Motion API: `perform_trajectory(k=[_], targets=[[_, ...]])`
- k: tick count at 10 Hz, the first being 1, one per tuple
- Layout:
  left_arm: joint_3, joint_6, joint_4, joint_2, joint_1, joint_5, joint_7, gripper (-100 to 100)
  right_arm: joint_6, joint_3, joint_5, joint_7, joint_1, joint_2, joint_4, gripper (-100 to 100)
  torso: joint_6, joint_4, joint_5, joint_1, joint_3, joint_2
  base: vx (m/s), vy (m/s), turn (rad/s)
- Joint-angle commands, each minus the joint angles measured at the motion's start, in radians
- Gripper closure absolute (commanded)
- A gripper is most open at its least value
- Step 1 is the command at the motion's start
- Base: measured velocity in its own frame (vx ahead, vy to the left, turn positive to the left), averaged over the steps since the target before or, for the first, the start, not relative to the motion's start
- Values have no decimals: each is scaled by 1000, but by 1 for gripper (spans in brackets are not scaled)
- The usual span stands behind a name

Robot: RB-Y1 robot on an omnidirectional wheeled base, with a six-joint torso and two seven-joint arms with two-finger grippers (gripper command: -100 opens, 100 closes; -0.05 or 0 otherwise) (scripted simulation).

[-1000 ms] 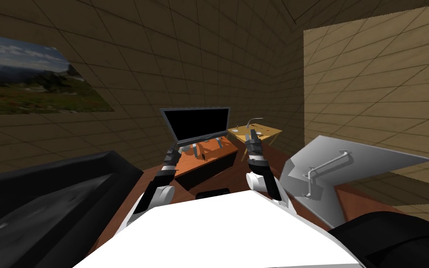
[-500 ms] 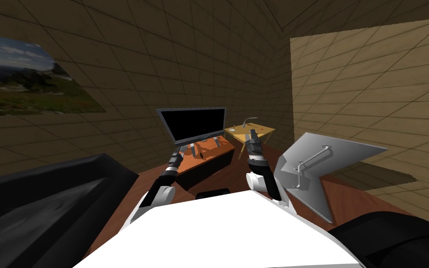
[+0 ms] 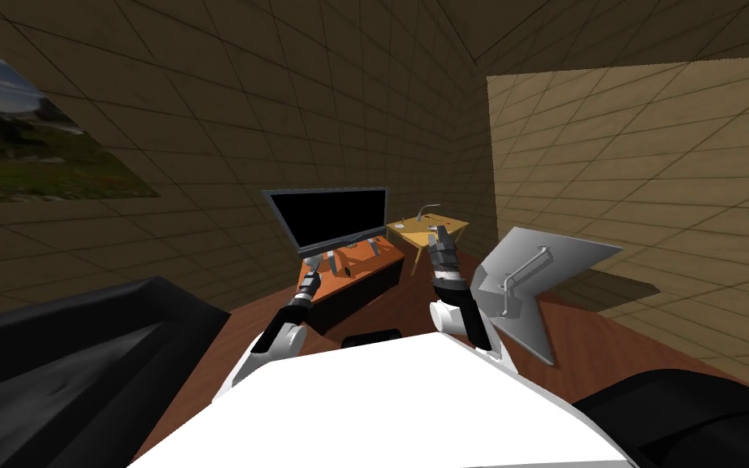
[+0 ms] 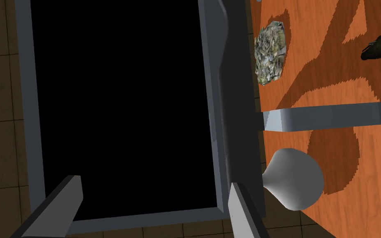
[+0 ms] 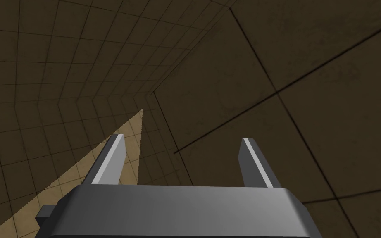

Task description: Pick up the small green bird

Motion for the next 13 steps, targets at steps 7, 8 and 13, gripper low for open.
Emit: perform_trajectory(k=[7,8,13], targets=[[10,154,175,32,-50,13,-49,-100,0,0,0,0,0,0,0,0,0,-1,0,1,-2,-4,1,-7,-143],[13,183,216,40,-63,14,-57,-100,0,0,0,0,0,0,0,0,-1,-1,0,2,-2,-4,31,3,-142],[24,261,337,64,-103,13,-79,-100,0,0,0,0,0,0,0,0,-1,-1,0,2,-3,-5,51,6,-154]])
